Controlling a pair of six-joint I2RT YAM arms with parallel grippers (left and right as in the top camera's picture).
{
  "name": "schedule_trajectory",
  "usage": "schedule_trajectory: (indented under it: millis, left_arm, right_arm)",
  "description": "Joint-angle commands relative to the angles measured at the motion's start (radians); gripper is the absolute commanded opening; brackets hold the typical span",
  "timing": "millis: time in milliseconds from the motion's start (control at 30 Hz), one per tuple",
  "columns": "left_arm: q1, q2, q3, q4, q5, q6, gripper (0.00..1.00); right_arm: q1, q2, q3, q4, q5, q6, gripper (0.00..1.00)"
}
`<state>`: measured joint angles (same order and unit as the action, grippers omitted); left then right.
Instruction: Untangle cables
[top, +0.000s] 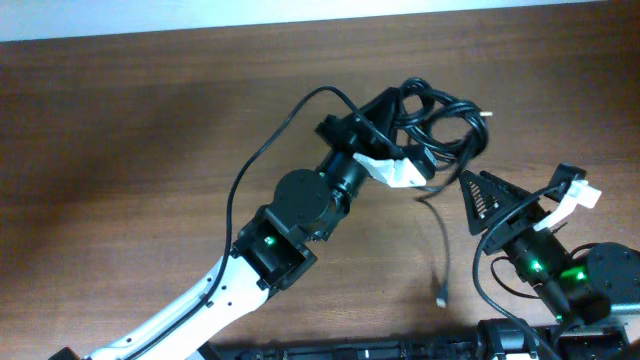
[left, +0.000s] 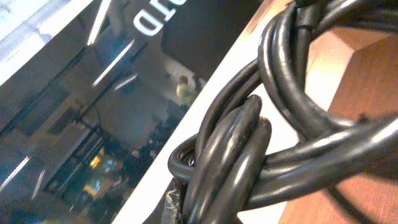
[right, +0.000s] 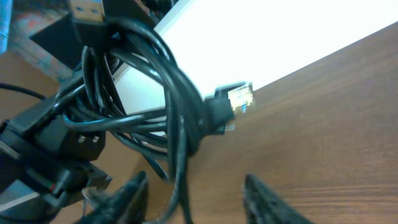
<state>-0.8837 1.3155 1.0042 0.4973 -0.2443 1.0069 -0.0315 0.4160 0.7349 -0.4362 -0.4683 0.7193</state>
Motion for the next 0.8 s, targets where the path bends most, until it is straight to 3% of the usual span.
schedule_trajectory:
  millis: [0, 33, 367, 467, 667, 733, 767]
  left_arm:
    - [0.006, -0.041, 0.016, 0.021, -0.087, -0.103, 0.00]
    - [0.006, -0.041, 0.016, 0.024, -0.097, -0.142, 0.00]
    - [0.006, -0.041, 0.016, 0.011, -0.111, -0.711, 0.00]
    - [-0.015, -0.041, 0.016, -0.001, -0.056, -0.752, 0.00]
    - [-0.098, -0.041, 0.016, -0.006, -0.047, -0.752, 0.00]
    - [-0.120, -0.041, 0.016, -0.010, -0.047, -0.752, 0.00]
    - [-0.126, -0.041, 0.016, -0.010, -0.047, -0.752, 0.00]
  right_arm:
    - [0.005, -0.001, 0.000, 0.005, -0.026, -0.008, 0.93]
    - [0.005, -0.001, 0.000, 0.006, -0.040, -0.008, 0.99]
    - [0.005, -0.001, 0.000, 0.086, -0.126, 0.109, 0.99]
    - [0.005, -0.001, 0.000, 0.175, -0.158, 0.105, 1.00]
    - [0.005, -0.001, 0.000, 0.215, -0.208, 0.042, 0.92]
    - [0.005, -0.001, 0.000, 0.223, -0.213, 0.035, 0.83]
    - [0.005, -0.001, 0.000, 0.223, -0.212, 0.017, 0.68]
